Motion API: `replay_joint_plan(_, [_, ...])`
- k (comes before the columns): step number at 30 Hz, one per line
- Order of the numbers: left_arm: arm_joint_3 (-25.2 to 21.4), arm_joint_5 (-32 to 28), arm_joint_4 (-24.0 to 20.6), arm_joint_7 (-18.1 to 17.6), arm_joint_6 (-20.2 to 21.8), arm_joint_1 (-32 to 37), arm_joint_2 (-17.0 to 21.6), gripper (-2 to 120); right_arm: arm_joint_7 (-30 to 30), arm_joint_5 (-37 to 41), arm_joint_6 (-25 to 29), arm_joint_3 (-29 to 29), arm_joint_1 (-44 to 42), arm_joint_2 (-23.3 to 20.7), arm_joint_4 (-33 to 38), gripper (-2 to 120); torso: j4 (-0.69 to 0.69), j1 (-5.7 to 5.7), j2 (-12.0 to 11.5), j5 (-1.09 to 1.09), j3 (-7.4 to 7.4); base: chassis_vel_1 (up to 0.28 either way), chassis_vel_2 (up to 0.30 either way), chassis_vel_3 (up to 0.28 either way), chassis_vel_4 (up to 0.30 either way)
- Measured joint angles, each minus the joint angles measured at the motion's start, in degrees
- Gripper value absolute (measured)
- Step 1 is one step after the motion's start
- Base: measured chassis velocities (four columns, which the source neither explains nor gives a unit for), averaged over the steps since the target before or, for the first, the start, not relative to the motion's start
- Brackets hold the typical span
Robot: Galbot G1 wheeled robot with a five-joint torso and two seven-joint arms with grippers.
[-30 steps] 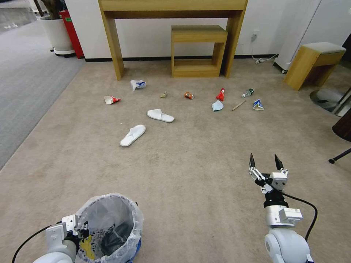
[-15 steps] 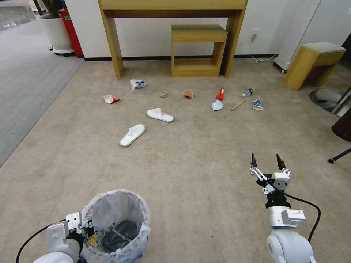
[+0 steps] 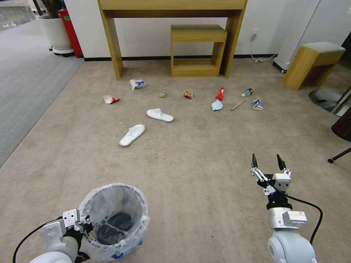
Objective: Pick up the trash bin and place the garbage on the floor into it.
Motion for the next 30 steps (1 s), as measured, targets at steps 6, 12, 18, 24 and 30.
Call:
replay_joint_plan(6, [-0.80,-1.41,-1.62,-0.07,0.02,-0.67,-0.94,0,0.45,0.50,-0.41,0.05,-0.37,-0.80,0.32,81,0.00,0.00,0.01,0.00,0.00,0.000,0.000,0.000,0.000])
replay_joint_plan(12, [-2.14,-3.76,-3.17,-0.90,0.34,-1.54,-0.89,0,0.85,1.60,-0.98,0.35,-0.98,-1.79,0.94,85,0.00,0.00,0.01,0.00,0.00,0.000,0.000,0.000,0.000])
replay_joint_plan(18, [-2.51,-4.53,-4.85,-1.19,0.59,-1.48,-0.89,0,0.77,1.76,-0.98,0.84,-1.47,-2.16,1.32,95,0.00,-0.01,0.01,0.00,0.00,0.000,0.000,0.000,0.000])
replay_joint_plan(24, [-2.51,-4.53,-5.37,-1.21,0.72,-0.89,-0.87,0,0.70,1.80,-0.72,0.95,-1.48,-2.26,1.34,96,0.00,-0.01,0.01,0.00,0.00,0.000,0.000,0.000,0.000])
replay_joint_plan(30, [-3.25,-5.46,-6.03,-1.60,0.81,-0.48,0.10,0,0.94,1.30,-0.39,0.82,-1.51,-2.33,1.34,100,0.00,-0.01,0.01,0.00,0.00,0.000,0.000,0.000,0.000])
